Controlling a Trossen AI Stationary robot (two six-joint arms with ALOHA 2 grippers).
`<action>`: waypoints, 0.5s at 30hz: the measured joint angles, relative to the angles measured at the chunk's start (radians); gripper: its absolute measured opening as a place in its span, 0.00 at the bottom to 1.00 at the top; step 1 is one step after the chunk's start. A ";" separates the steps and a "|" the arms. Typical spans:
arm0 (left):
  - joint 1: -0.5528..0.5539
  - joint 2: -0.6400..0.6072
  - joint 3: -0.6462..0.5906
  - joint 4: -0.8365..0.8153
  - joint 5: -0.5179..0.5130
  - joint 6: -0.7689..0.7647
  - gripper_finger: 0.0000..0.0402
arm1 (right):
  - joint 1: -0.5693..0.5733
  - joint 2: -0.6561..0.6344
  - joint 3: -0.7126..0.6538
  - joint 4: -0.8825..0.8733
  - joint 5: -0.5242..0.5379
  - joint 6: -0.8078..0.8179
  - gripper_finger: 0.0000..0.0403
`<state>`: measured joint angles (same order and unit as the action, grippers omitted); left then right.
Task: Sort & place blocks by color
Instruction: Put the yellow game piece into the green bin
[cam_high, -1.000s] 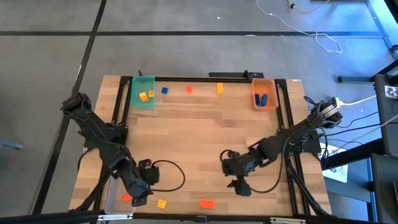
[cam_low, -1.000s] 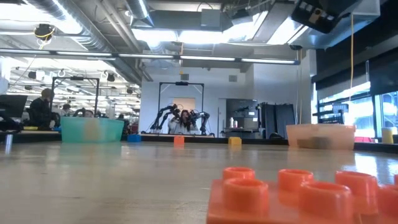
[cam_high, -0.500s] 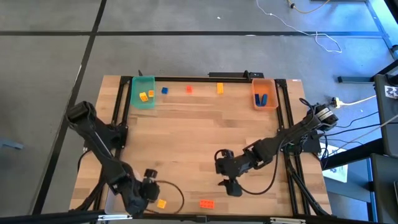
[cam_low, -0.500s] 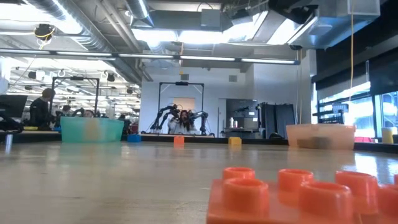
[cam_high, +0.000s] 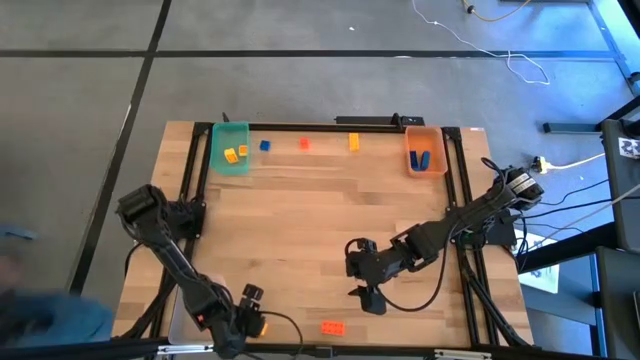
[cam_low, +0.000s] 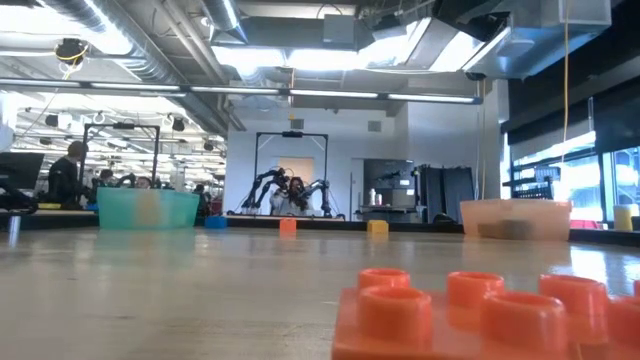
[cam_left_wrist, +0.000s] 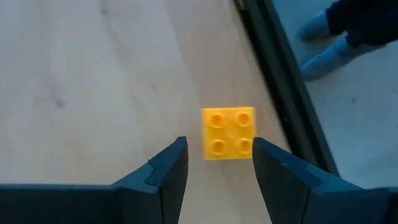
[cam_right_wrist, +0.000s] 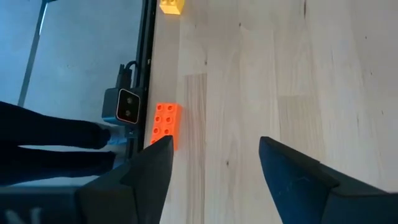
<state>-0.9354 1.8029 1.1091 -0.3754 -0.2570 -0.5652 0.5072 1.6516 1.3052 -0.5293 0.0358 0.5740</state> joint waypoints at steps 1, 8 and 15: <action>-0.004 0.010 0.000 0.011 0.011 0.000 0.42 | 0.000 0.000 0.000 0.000 0.001 0.000 0.59; -0.009 0.029 0.000 0.049 0.037 0.000 0.42 | 0.000 0.000 0.000 0.000 0.024 0.007 0.59; -0.007 0.029 0.000 0.071 0.038 -0.031 0.42 | -0.006 0.000 0.000 -0.002 0.025 0.028 0.59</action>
<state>-0.9427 1.8320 1.1088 -0.3048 -0.2194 -0.5964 0.5010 1.6520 1.3052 -0.5317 0.0605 0.6019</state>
